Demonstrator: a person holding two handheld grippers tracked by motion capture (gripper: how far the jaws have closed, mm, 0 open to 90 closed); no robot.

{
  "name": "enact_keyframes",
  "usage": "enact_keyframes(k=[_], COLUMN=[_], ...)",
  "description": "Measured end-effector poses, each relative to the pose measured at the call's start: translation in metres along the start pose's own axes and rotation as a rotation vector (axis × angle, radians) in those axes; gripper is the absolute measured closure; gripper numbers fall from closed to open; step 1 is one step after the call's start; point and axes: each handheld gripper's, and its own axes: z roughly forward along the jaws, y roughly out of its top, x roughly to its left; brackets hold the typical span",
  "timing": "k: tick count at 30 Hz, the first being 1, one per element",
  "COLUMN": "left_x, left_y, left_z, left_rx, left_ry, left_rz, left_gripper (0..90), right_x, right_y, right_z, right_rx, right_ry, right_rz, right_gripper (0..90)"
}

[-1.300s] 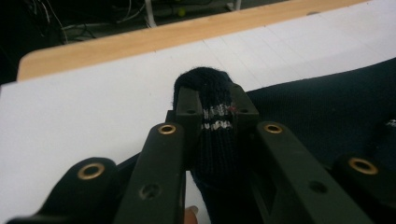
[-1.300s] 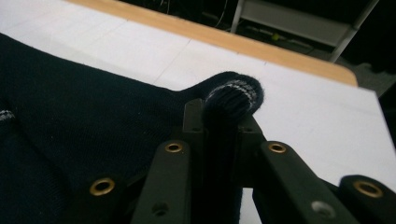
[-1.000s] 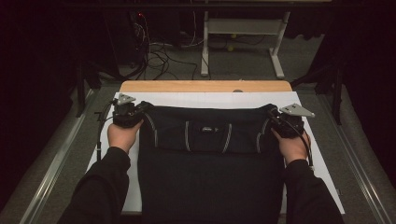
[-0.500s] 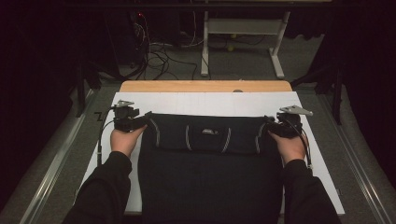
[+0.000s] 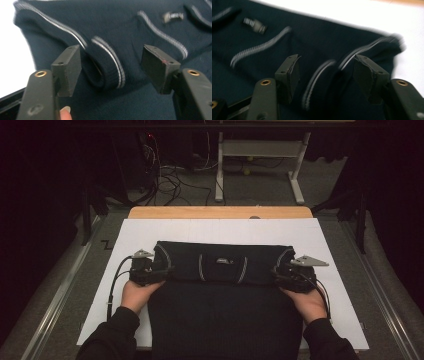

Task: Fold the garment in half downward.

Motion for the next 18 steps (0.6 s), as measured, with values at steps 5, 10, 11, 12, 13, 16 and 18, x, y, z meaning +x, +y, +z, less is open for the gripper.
enact_keyframes(k=[5,10,11,12,13,16,18], left_x=[-0.006,-0.012,-0.013,-0.015,-0.016,-0.021,-0.024], left_y=[-0.002,-0.004,-0.004,-0.004,-0.004,-0.002,-0.002], left_z=[0.011,0.012,0.011,0.009,0.007,-0.003,-0.010], left_rx=[0.032,0.032,0.026,0.017,0.001,-0.041,-0.057], left_ry=[0.001,0.015,0.020,0.023,0.024,0.017,0.018], left_rz=[0.017,0.066,0.077,0.086,0.090,0.098,0.110], left_gripper=[47.5,68.6,69.7,70.1,70.5,70.7,70.7], right_x=[0.001,0.003,0.004,0.005,0.007,0.011,0.012], right_y=[-0.009,-0.010,-0.010,-0.010,-0.009,-0.008,-0.008], right_z=[0.015,0.013,0.012,0.011,0.010,0.004,-0.002], right_rx=[0.112,0.094,0.087,0.078,0.071,0.037,0.010], right_ry=[0.022,0.028,0.028,0.028,0.025,0.016,0.022], right_rz=[0.021,0.019,0.010,-0.008,-0.017,-0.043,-0.041], right_gripper=[41.6,69.6,75.5,78.3,79.1,79.4,79.3])
